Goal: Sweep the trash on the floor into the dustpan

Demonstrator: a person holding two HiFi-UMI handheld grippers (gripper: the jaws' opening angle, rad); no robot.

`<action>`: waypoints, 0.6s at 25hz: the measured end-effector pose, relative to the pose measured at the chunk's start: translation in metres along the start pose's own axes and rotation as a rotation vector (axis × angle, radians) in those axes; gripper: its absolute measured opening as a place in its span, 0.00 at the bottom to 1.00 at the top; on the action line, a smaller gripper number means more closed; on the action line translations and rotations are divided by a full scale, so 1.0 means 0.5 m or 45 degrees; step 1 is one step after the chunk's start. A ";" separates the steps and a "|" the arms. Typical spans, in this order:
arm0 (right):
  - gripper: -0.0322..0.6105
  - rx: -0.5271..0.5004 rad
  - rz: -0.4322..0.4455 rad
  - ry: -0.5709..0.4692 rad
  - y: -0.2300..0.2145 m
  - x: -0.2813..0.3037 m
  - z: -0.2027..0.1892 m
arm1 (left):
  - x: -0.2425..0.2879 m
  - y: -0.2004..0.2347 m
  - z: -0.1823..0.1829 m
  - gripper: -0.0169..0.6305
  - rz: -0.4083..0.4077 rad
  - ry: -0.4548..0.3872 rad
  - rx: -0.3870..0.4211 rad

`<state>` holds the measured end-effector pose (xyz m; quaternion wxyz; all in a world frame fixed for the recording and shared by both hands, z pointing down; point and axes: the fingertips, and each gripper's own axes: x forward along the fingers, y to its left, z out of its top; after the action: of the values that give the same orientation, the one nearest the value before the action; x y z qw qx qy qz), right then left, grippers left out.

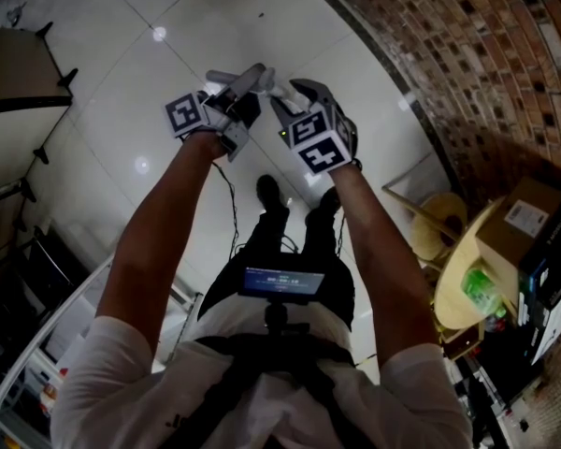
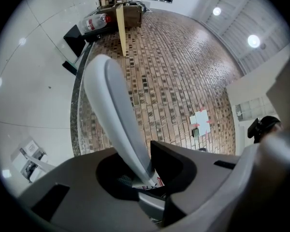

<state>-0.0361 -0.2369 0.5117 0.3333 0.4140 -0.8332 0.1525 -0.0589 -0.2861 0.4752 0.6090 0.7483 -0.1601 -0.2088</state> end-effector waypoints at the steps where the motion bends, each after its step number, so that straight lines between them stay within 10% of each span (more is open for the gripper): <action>1: 0.35 -0.005 0.004 0.005 0.002 0.002 -0.001 | -0.001 0.000 0.001 0.12 0.000 -0.001 0.001; 15: 0.51 0.017 0.012 0.014 0.007 0.014 -0.003 | -0.016 -0.004 0.002 0.36 0.050 0.081 0.175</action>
<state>-0.0415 -0.2380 0.5176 0.3344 0.4114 -0.8323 0.1620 -0.0665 -0.2828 0.4742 0.5650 0.7912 -0.1692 -0.1615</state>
